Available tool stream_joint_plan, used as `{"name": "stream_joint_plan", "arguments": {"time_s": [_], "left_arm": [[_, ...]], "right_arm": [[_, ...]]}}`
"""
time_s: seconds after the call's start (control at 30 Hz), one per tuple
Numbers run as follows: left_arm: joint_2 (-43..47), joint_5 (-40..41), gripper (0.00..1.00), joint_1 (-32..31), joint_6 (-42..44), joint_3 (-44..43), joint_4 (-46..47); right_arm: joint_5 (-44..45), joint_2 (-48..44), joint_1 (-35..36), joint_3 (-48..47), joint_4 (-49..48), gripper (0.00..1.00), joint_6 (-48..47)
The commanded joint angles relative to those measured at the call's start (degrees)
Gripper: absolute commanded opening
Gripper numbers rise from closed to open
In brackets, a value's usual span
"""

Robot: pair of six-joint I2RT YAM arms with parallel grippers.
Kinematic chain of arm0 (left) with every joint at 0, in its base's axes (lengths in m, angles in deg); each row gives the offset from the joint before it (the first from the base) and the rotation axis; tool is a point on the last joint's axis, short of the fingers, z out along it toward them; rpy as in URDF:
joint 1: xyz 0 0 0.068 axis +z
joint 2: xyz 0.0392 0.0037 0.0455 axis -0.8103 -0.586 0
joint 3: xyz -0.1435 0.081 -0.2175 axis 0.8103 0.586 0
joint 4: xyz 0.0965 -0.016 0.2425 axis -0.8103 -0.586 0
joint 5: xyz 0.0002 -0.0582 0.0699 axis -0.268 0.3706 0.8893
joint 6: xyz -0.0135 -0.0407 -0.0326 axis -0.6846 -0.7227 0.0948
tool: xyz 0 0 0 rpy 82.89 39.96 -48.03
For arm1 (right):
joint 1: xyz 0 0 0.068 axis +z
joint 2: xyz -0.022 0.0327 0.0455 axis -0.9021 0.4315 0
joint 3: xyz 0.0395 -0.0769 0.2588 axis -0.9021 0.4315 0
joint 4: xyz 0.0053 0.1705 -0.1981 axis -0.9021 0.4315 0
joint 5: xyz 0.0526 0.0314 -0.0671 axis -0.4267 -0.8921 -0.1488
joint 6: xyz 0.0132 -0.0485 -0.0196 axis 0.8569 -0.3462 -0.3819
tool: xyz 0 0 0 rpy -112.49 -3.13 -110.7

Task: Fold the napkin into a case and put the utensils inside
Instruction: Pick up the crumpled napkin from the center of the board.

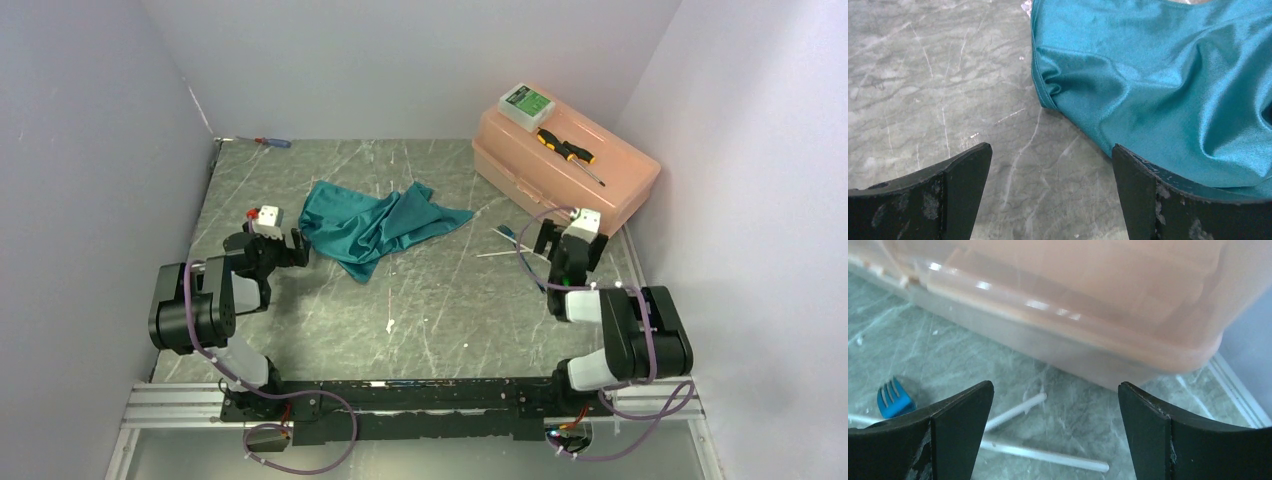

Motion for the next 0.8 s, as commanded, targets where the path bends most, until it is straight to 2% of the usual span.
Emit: {"name": "stream_joint_plan", "arguments": {"time_s": [0.0,0.07,0.17,0.2,0.27,0.3,0.4,0.5,0.6,0.77], "left_arm": [[4.3,0.8,0.95,0.3,-1.3,-4.4,-7.8],[6.3,-0.6,0.95,0.3,1.2,-11.2,-23.6],[5.3,-1.5,0.95,0.3,3.2,-21.5,-45.3],[4.9,-1.9,0.95,0.3,4.6,-25.7,-51.2],[4.1,-1.8,0.95,0.3,6.5,-31.1,-61.1],[3.9,-1.6,0.95,0.4,7.1,-33.6,-65.3],[4.1,-3.1,0.95,0.6,8.7,-38.4,-73.8],[5.0,-6.0,0.95,1.0,9.2,-42.0,-79.7],[4.3,-8.2,0.95,1.4,8.4,-47.2,-85.5],[0.3,-10.8,0.95,2.2,6.6,-56.3,-93.7]], "right_arm": [[9.5,-6.3,1.9,-17.6,30.6,1.0,4.5],[7.0,-5.9,1.8,-25.6,41.9,1.0,11.8],[-2.6,-7.6,0.2,-31.0,50.7,1.0,31.0],[-7.8,-8.0,-0.3,-32.4,52.3,1.0,34.1],[-18.4,-8.1,0.9,-34.4,50.8,1.0,30.9],[-17.2,-7.9,4.7,-36.7,52.7,1.0,27.8],[-1.8,-6.2,22.3,-43.8,60.2,1.0,16.3],[4.5,-3.2,35.4,-45.7,61.2,1.0,11.5],[7.7,3.1,46.9,-48.8,63.0,1.0,7.6],[7.0,18.1,58.5,-58.6,66.3,0.99,3.0]]}}
